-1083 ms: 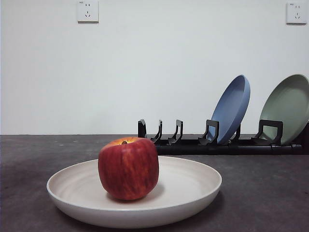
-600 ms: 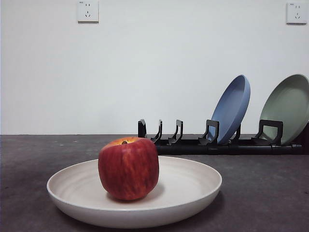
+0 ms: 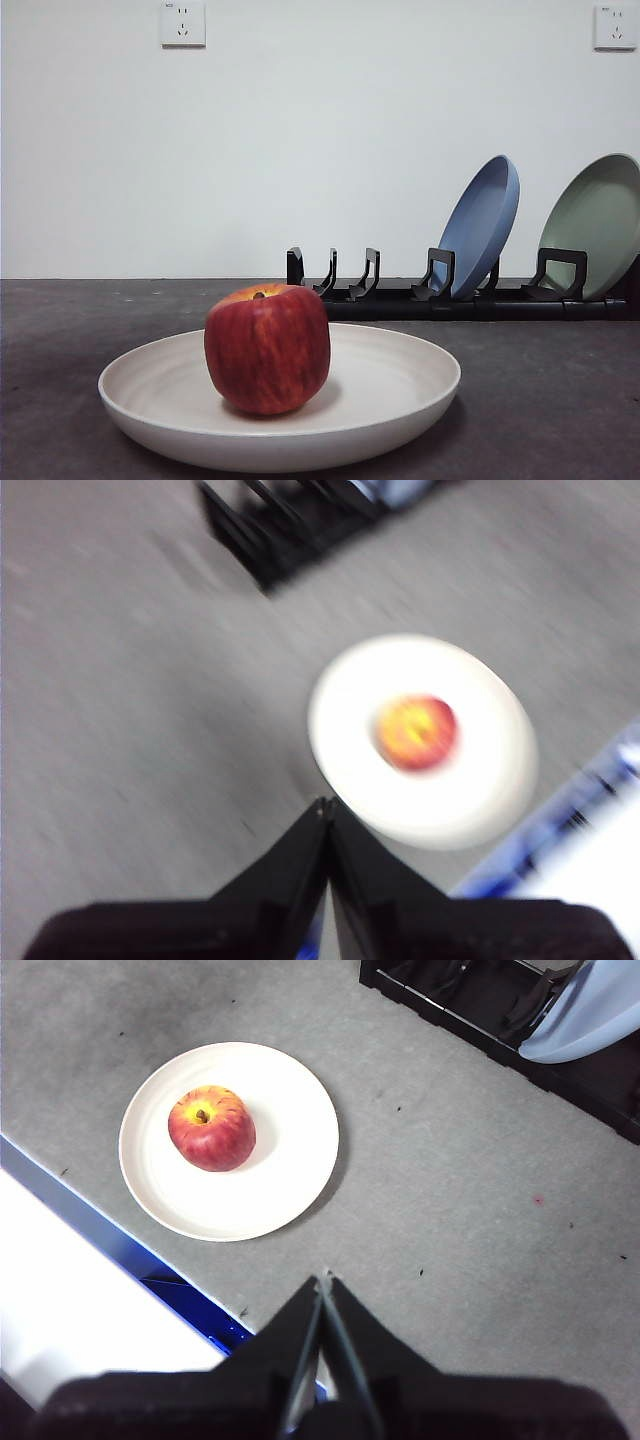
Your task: Take the yellow plate from the plate rack,put the plate on the table,take the apple from the table,put the apple in the plate
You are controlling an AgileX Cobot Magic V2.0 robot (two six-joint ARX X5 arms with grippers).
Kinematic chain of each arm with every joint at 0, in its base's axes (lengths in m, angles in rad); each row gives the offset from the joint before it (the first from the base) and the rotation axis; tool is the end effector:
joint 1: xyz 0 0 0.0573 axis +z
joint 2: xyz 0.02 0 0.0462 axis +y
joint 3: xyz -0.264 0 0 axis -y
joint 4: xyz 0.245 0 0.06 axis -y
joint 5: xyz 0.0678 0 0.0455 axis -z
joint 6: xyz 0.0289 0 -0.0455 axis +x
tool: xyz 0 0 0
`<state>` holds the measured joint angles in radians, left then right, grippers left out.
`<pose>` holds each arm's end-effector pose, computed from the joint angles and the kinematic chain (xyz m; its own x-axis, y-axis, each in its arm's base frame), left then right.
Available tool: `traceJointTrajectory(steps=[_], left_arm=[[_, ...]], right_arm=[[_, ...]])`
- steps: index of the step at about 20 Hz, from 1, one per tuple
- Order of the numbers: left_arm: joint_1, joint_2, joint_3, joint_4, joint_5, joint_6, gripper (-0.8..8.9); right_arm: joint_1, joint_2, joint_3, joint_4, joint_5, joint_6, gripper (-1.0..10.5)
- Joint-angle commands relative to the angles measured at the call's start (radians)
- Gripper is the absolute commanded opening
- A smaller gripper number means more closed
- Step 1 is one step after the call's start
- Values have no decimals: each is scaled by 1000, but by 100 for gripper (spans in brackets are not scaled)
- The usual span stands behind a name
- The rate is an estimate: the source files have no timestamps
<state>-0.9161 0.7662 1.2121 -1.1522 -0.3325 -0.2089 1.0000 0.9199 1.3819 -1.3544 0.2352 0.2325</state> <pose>0.0667 -0.0714 0.3846 0.6968 -0.3717 -0.6135 0.5036 0.8625 0.0495 0.0666 0.0913 0.4018 0.5258 0.3876 -0.7571 -0.6225 0.7820 -0.0320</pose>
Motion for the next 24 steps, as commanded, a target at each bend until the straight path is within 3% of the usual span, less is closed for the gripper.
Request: traceJointTrajectory(steps=[1, 2, 4, 7, 9, 14, 24], left_arm=[[139, -47, -167, 298, 56, 266, -3], [197, -79, -264, 451, 123, 330, -4], [309, -151, -474, 738, 270, 377, -3], [470, -256, -779, 1086, 373, 322, -3], [560, -338, -938, 1187, 386, 275, -3], [732, -556, -1146, 1173, 386, 253, -3], [907, -684, -1204, 1040, 385, 249, -3]], right_arm=[[1, 1, 5, -19, 1, 8, 1], [1, 1, 5, -19, 1, 8, 1], [1, 1, 5, -19, 1, 8, 1], [1, 1, 5, -19, 1, 8, 1], [1, 1, 5, -19, 1, 8, 1], [1, 1, 5, -19, 1, 8, 1], [1, 1, 5, -19, 1, 8, 1]])
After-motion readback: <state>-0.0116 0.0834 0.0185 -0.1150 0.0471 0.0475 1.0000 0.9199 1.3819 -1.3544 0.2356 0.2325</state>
